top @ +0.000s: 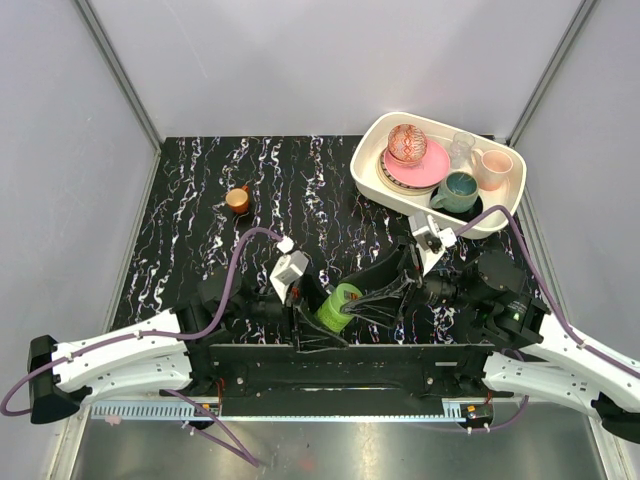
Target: Sort the pills into containers
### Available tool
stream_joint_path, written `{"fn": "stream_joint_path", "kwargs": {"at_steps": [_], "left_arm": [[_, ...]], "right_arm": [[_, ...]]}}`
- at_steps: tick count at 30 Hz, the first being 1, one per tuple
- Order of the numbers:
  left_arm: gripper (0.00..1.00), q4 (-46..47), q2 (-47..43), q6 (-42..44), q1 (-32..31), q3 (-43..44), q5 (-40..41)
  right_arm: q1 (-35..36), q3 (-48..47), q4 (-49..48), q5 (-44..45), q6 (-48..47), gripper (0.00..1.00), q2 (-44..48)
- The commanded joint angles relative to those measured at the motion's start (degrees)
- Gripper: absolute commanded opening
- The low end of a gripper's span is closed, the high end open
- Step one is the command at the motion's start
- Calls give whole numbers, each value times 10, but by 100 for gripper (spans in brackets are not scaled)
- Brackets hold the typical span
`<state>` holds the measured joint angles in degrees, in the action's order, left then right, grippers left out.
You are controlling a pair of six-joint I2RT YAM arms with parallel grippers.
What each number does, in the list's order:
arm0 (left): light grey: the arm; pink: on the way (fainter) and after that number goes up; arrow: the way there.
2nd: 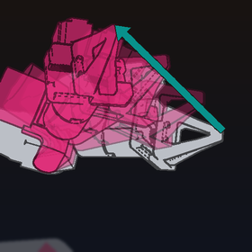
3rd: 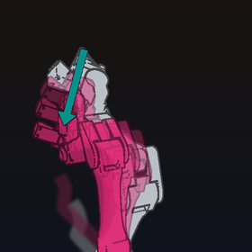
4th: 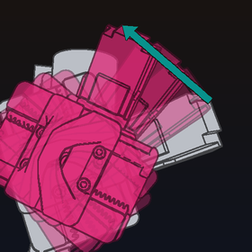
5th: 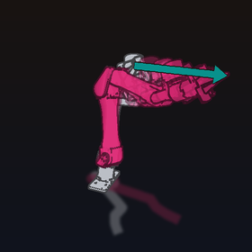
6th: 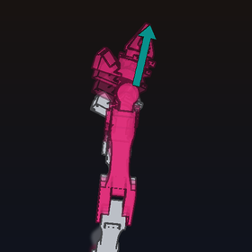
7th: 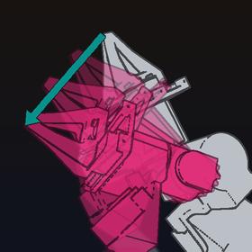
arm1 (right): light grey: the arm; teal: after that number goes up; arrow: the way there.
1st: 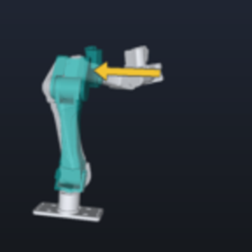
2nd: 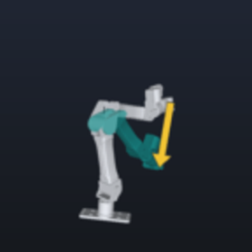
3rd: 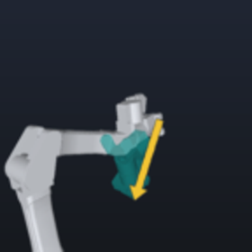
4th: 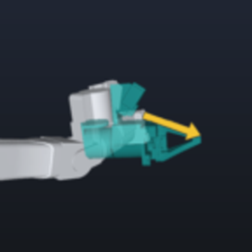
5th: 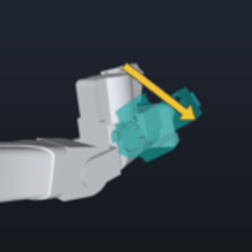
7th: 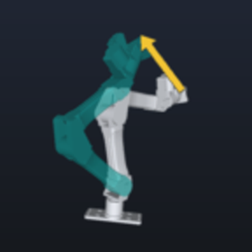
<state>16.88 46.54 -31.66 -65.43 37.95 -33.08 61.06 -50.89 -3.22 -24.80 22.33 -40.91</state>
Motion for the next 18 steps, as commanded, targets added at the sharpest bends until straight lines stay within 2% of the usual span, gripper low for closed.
{"fn": "stream_joint_path", "kwargs": {"at_steps": [1, 3, 6, 10, 11, 15, 18], "left_arm": [[0, 43, -5, -16, 12, 6, 56], [0, 43, -3, -16, 12, 6, 57], [0, 39, -3, -15, 12, 7, 65], [0, 25, -4, -10, 12, 12, 75], [0, 16, -4, -8, 12, 12, 78], [0, -25, -13, 2, 12, 20, 124], [0, -88, -16, 7, 12, 37, 193]], "right_arm": [[10, -10, -46, -89, 35, 26, 2], [10, -17, -35, -74, 42, 58, -4], [10, -27, -18, -33, 56, 72, -12], [10, -36, 12, 73, 78, 85, -10], [10, -33, 14, 130, 86, 86, -7], [10, -31, 28, 245, 128, 86, 9], [10, -61, 103, 346, 156, 89, 0]]}}
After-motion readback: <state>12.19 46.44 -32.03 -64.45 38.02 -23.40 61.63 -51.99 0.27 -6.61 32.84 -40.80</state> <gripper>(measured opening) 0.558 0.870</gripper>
